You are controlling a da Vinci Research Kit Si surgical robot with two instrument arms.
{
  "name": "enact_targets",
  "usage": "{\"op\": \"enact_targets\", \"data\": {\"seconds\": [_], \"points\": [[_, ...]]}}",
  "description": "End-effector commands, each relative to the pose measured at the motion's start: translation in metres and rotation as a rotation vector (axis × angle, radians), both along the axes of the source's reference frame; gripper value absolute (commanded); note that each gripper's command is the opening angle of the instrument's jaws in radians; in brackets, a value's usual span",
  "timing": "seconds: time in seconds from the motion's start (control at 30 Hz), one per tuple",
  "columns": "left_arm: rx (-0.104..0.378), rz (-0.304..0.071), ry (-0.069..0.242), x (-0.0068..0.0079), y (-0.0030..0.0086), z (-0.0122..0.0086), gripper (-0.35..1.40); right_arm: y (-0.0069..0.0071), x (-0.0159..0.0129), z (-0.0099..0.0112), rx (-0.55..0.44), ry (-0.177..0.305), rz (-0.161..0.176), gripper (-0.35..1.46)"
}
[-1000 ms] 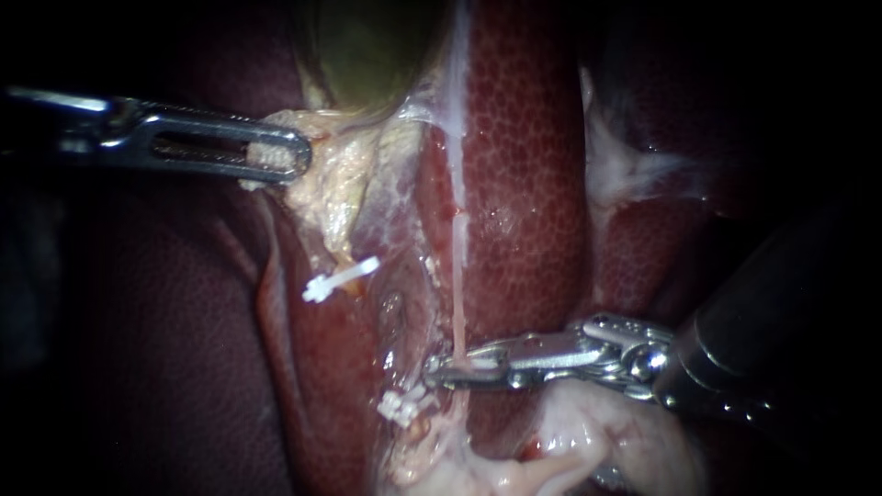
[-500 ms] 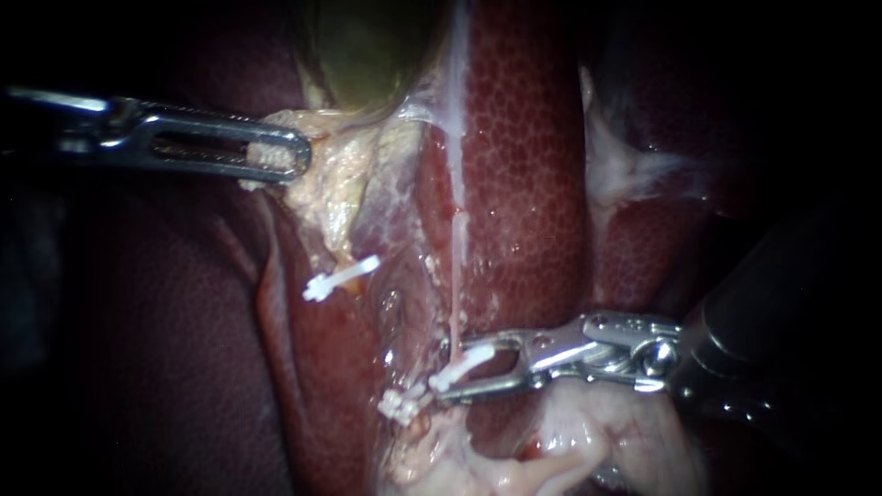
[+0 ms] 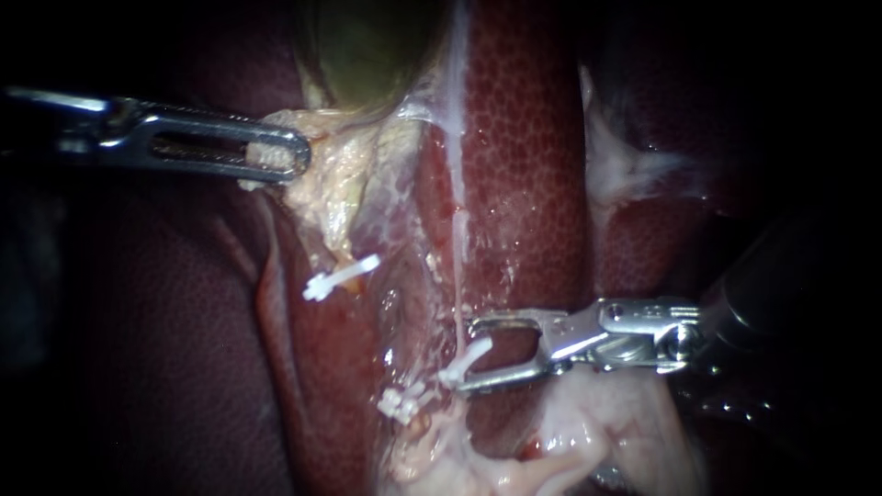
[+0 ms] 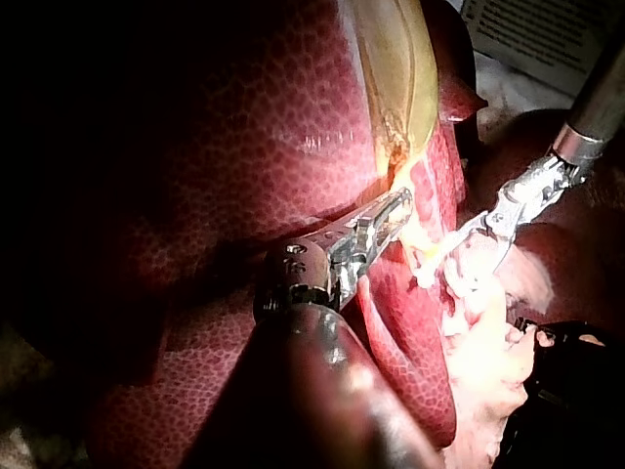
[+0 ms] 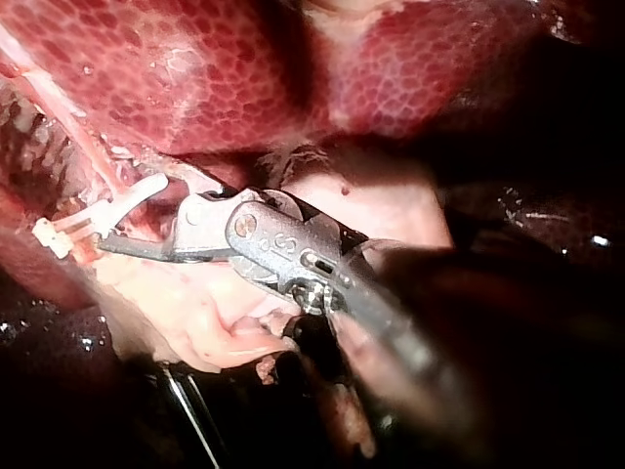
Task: Going back first clip right tube
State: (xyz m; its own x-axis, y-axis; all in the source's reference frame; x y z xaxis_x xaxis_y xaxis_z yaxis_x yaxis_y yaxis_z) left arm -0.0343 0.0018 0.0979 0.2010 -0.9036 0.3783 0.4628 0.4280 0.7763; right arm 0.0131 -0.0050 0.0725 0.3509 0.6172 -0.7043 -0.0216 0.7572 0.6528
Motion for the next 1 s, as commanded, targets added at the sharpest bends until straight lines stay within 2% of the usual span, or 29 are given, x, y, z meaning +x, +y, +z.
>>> {"op": "enact_targets", "data": {"seconds": [0.03,0.3,0.7,0.9,1.0], "points": [[0.000,0.000,0.000,0.0000,0.0000,0.0000,-0.35,0.0001,-0.0002,-0.0002,0.002,0.003,-0.004,0.60],[0.000,0.000,0.000,0.0000,0.0000,0.0000,-0.35,0.0003,-0.0014,-0.0022,-0.015,0.017,-0.021,0.60],[-0.001,0.000,0.000,0.0000,0.0000,0.0001,-0.35,0.0039,-0.0040,-0.0070,-0.059,0.086,-0.013,0.60],[-0.001,0.000,0.000,0.0000,0.0000,0.0001,-0.35,0.0058,-0.0047,-0.0107,-0.078,0.143,0.010,0.60],[-0.001,0.000,0.001,-0.0001,-0.0001,0.0002,-0.35,0.0065,-0.0050,-0.0124,-0.100,0.162,0.009,0.60]]}}
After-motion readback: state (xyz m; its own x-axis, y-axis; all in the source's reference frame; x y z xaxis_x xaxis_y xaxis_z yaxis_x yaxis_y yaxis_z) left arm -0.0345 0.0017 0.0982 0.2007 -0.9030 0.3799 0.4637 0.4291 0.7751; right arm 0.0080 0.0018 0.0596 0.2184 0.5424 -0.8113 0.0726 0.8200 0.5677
